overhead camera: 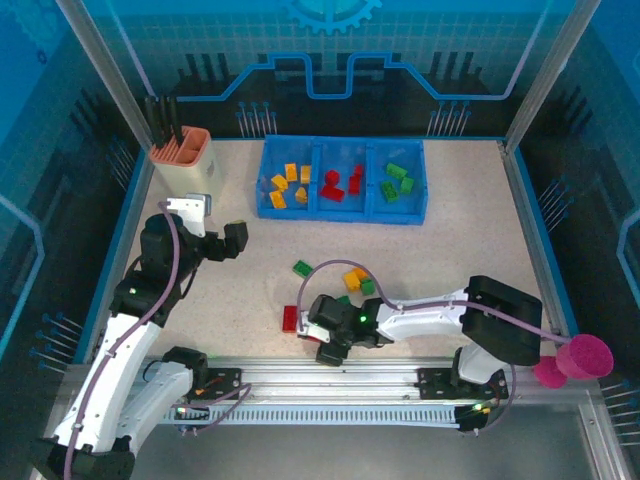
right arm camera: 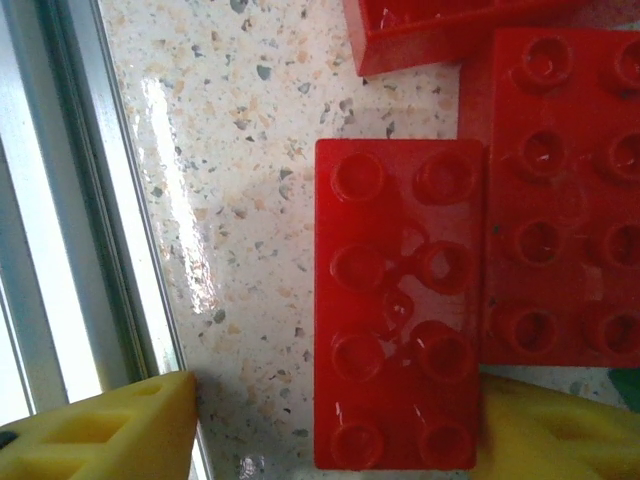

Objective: Sort the legos into containers by color

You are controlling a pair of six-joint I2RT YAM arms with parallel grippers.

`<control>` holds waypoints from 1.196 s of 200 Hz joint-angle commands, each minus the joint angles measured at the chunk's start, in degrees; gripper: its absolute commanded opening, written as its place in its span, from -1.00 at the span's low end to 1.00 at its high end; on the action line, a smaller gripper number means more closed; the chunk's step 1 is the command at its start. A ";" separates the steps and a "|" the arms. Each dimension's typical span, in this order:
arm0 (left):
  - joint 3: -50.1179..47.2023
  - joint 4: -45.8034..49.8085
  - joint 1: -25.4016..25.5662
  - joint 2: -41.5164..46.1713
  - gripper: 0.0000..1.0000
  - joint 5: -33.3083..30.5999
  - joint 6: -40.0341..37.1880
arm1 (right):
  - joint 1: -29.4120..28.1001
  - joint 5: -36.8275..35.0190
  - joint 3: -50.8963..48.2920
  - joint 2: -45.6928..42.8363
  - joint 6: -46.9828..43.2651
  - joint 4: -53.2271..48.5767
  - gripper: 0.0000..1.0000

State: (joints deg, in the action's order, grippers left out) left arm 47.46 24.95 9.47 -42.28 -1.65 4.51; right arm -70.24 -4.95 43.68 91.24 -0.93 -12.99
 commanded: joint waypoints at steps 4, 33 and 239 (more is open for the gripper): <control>-0.57 -0.96 -0.69 0.62 0.98 -0.08 0.09 | -0.43 -0.61 1.55 3.92 -0.70 5.98 0.24; -0.59 -0.95 -0.64 0.62 0.99 -0.09 0.14 | -0.34 -0.15 1.84 4.62 -0.39 6.67 0.04; -0.72 -1.13 -1.04 0.72 0.99 0.51 0.32 | 4.46 -1.05 5.28 5.16 7.52 0.25 -0.37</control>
State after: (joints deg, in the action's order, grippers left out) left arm 47.44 24.95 9.13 -42.26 -1.63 4.54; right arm -67.42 -1.23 48.45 95.42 6.55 -12.10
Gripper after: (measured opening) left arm 0.993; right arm 0.335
